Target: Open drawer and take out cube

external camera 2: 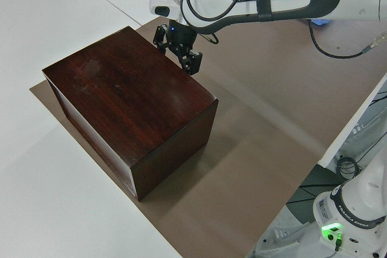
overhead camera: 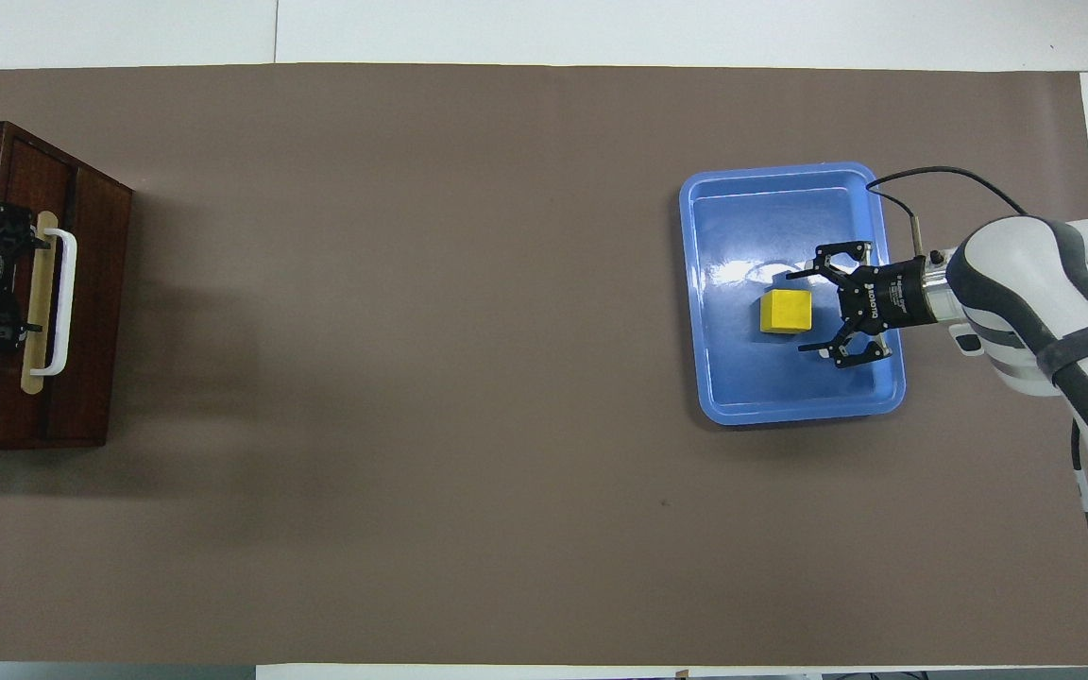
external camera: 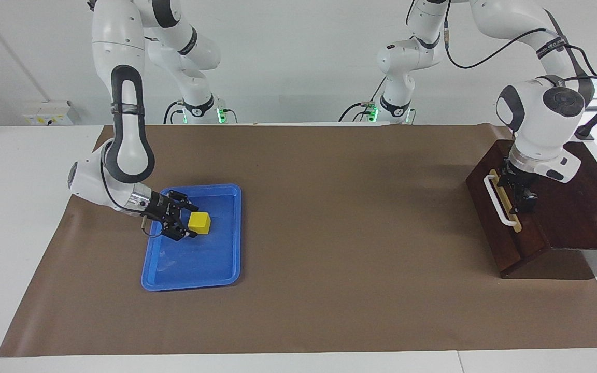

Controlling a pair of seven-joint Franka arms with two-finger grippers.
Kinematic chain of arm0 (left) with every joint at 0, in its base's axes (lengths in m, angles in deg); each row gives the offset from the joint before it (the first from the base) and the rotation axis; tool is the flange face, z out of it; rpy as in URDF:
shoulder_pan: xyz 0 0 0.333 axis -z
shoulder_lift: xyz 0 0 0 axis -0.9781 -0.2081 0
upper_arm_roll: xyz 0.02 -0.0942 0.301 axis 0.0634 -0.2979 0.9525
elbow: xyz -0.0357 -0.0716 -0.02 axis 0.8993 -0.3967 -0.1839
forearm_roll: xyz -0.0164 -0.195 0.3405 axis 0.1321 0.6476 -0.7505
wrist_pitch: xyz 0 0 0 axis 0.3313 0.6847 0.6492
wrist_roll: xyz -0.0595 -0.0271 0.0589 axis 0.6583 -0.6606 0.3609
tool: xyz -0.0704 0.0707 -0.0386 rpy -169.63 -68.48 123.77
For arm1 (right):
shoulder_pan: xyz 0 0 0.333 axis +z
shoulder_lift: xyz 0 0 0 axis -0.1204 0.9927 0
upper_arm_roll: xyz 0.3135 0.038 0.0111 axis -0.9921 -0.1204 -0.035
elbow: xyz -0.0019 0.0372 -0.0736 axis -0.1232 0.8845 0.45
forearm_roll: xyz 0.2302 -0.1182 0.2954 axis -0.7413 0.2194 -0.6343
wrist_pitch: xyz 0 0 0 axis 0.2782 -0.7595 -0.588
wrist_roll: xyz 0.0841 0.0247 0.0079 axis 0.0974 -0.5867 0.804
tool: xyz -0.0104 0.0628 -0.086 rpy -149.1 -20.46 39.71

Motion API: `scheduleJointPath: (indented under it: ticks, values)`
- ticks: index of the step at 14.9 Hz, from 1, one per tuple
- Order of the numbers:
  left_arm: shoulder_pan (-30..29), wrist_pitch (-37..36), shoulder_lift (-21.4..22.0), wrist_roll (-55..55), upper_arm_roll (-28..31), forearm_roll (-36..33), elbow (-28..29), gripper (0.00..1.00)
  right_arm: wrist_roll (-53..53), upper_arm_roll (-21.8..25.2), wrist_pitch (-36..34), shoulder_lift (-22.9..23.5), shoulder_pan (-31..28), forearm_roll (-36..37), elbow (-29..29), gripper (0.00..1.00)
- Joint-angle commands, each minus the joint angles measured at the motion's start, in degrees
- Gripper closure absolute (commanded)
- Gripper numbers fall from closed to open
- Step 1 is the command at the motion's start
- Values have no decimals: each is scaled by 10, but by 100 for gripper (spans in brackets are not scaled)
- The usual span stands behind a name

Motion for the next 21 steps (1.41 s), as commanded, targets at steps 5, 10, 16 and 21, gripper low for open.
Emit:
scheduleJointPath:
  ticks: [5,10,16,21]
  values:
    - [36,-21,18,-66,-9,48,-15,0,-15,-3,-97,-62,13,124,-76,0]
    - [79,-154,38,-355,-18,50,-75,0,45,-9,-193,-90,51,262,-167,0]
    - [83,-269,76,-639,-33,85,-89,0,277,-10,-238,-163,67,389,-184,0]
    - [87,-304,66,-690,-38,123,-103,0,444,-20,-243,-205,59,448,-186,0]
